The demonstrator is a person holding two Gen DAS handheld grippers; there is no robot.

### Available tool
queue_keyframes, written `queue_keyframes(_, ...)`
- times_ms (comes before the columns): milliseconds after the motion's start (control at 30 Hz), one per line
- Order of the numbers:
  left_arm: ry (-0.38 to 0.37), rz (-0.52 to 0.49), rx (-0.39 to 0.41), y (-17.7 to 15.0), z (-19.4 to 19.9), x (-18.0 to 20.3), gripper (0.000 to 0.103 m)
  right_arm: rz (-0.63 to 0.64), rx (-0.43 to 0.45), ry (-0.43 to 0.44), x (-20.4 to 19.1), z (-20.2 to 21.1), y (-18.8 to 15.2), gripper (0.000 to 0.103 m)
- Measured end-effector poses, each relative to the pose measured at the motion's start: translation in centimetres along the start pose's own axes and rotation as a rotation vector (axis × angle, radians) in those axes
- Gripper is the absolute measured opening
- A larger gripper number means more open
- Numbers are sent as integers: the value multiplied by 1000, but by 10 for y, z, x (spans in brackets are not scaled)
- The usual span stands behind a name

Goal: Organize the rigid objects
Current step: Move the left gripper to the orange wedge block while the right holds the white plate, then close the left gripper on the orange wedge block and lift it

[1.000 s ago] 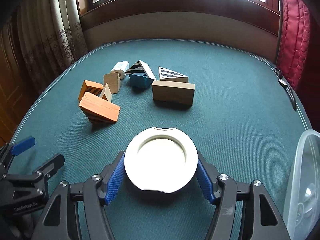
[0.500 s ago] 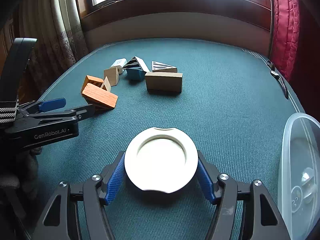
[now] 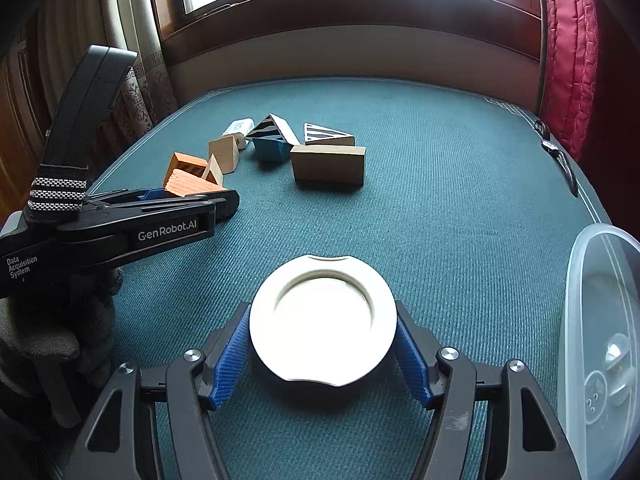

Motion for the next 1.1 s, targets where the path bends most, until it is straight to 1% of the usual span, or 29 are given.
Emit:
queue_keyframes(133, -16, 12, -3, -5, 5, -2, 47, 1, 1, -2, 0, 0, 0, 71)
queue_keyframes(400, -35, 25, -22, -27, 25, -2, 47, 1, 2, -2, -1, -1, 0, 71)
queue_keyframes(600, -85, 45, -48, -38, 37, -5, 48, 2, 2, -2, -1, -1, 0, 71)
queue_keyframes(733, -95, -19, -37, -42, 43, -4, 55, 2, 2, -2, -1, -1, 0, 71)
queue_keyframes(900, -77, -114, -19, -43, 46, -1, 55, 3, 2, -2, -1, -2, -1, 71)
queue_keyframes(1033, -67, -189, -19, -41, 37, 3, 54, 4, 3, -2, -1, -2, 0, 71)
queue_keyframes(1067, -75, -197, -21, -40, 34, 4, 53, 4, 3, -2, -1, -2, 0, 71)
queue_keyframes(1100, -87, -199, -13, -39, 34, 4, 49, 3, 3, -1, -1, -2, -1, 71)
Point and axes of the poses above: each gripper's, at about its wrist camera, not at the fingertips, and z roughly against the way its jaws point, x to its right, y to its top, the point moved 2 cm from there along -z, roughly the way its jaws point, and after that the axes turned 1 degree about -z, right-handed, at the moved point
